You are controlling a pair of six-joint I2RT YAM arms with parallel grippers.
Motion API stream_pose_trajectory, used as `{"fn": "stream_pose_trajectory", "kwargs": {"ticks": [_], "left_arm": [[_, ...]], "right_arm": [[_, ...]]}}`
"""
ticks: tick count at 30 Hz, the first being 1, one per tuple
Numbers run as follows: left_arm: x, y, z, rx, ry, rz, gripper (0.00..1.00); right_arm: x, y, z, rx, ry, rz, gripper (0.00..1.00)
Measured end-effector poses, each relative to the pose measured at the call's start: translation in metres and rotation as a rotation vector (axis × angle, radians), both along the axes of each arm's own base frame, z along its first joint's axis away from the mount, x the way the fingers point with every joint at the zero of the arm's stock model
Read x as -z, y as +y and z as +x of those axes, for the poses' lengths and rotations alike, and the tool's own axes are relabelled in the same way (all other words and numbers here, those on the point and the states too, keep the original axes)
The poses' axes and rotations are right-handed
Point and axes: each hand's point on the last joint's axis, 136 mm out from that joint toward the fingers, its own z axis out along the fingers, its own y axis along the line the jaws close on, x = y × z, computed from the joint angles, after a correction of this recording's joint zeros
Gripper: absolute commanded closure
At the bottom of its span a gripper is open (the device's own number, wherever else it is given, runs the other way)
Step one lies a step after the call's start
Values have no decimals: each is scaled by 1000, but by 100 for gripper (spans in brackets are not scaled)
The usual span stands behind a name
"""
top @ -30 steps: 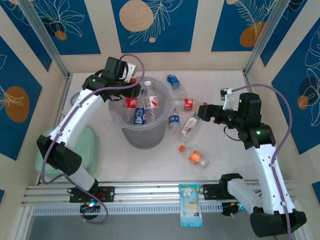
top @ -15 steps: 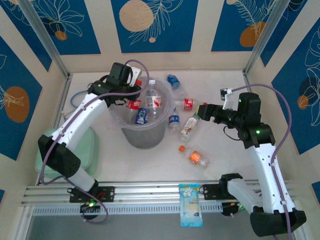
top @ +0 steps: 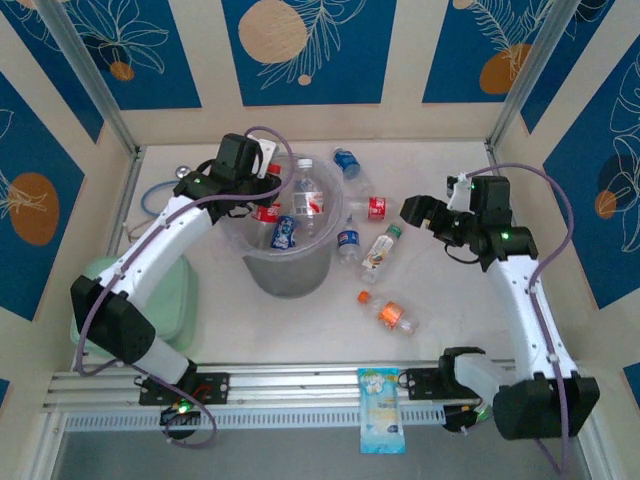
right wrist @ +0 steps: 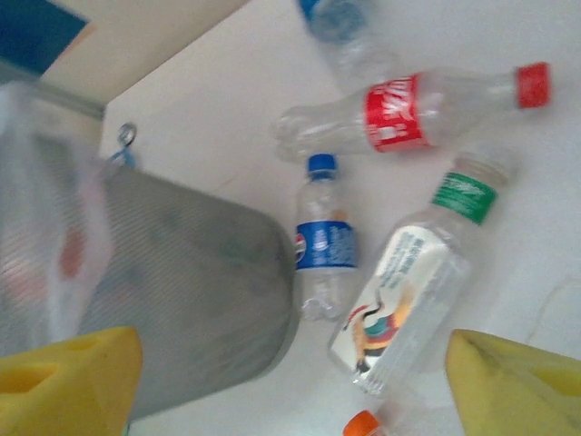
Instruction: Put the plastic bottles in the bin
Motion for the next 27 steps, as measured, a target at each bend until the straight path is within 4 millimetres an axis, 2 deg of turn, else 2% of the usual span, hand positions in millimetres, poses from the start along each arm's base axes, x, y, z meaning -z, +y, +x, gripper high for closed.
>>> {"fn": "stream_pose_trajectory", "kwargs": {"ticks": [5,11,16,20,24,27], "left_arm": [[-1,7,-18,9,38,20,48],[-25,5,-30,29,2,-6,30],[-50,0,-45,67,-39,-56,27],[-68,-15,-66,130,-58,-115,25],[-79,-24,-82,172,-73,-161,25],[-80,-25,-93,187,-69,-203,25]], "right_arm": [[37,-15,22,195,134,86,17],[86,-28,45,411,245,192,14],[114,-38,64,554,305,245,14],[134,-43,81,617,343,269,15],[156,-44,101,652,391,285,16],[171,-44,117,668,420,291,17]]}}
